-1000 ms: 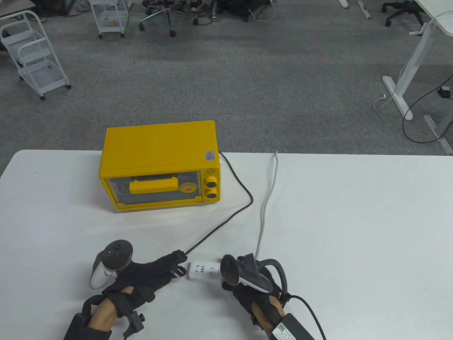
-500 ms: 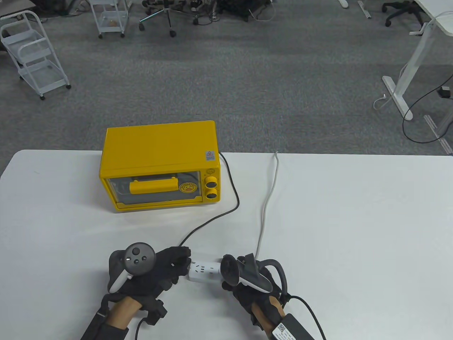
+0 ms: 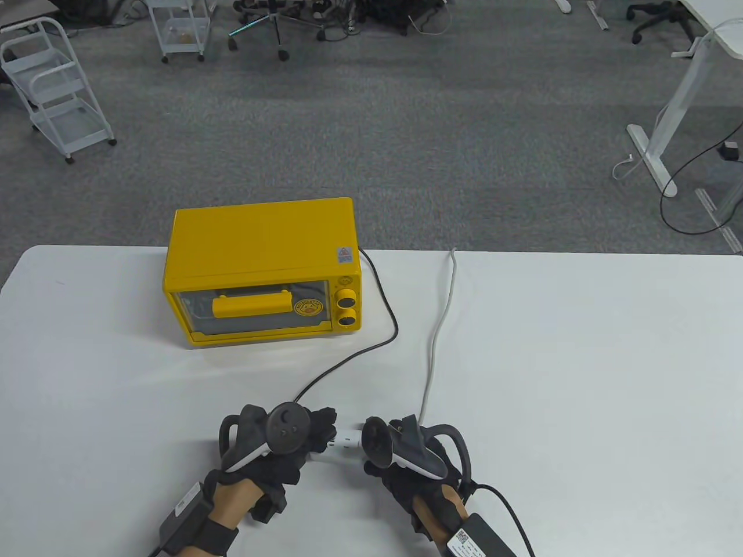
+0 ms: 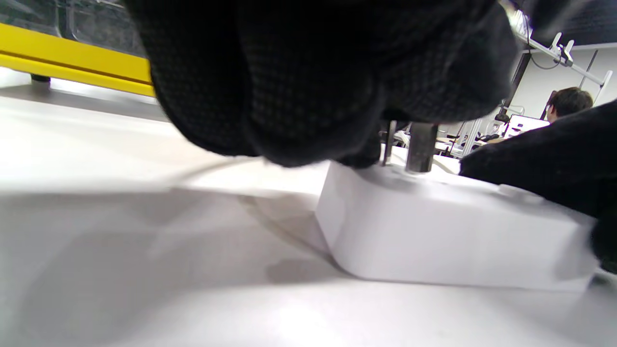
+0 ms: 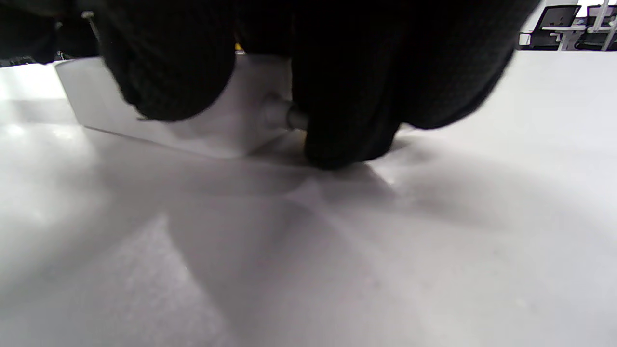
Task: Plug the oven into the power strip
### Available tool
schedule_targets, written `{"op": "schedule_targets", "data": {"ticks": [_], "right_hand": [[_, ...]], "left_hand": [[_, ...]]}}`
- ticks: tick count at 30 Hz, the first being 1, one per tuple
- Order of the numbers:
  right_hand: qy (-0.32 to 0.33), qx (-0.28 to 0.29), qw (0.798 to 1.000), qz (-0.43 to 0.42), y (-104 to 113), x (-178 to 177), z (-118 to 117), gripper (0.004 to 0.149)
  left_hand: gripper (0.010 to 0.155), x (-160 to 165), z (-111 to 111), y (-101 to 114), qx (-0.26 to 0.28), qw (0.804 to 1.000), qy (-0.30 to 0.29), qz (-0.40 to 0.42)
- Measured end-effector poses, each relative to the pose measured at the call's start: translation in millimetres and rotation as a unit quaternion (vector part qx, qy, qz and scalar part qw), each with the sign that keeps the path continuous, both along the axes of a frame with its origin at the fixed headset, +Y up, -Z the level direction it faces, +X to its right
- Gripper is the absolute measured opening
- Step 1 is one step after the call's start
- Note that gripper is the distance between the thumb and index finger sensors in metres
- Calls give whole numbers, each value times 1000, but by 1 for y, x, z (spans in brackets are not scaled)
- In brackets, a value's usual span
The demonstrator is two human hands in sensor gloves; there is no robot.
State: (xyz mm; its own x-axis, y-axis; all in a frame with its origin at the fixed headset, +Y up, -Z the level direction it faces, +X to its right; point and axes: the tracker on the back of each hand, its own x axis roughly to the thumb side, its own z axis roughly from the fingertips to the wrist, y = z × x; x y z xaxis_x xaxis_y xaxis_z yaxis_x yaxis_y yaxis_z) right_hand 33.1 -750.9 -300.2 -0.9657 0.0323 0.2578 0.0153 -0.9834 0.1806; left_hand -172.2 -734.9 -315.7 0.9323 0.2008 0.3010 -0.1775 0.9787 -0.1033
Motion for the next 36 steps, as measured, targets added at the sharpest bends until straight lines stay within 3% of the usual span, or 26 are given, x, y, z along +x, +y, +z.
{"op": "schedule_targets", "data": {"ticks": [8,22,31,36], "right_hand": [[-1,0,1000,-2,0,0,0,73],[-2,2,1000,2,0,-1,1,73],[2,11,1000,8,-1,-3,3,72],[1,8,1000,5,-1,-2,3,72]], "left_hand": [[61,0,-4,3,-25,999,-21,-15],[62,23,-8,5,-18,994,-35,-105],[63,10,-15,-11,-52,997,-19,-54],[63,10,-13,-10,-54,996,-14,-68]]}}
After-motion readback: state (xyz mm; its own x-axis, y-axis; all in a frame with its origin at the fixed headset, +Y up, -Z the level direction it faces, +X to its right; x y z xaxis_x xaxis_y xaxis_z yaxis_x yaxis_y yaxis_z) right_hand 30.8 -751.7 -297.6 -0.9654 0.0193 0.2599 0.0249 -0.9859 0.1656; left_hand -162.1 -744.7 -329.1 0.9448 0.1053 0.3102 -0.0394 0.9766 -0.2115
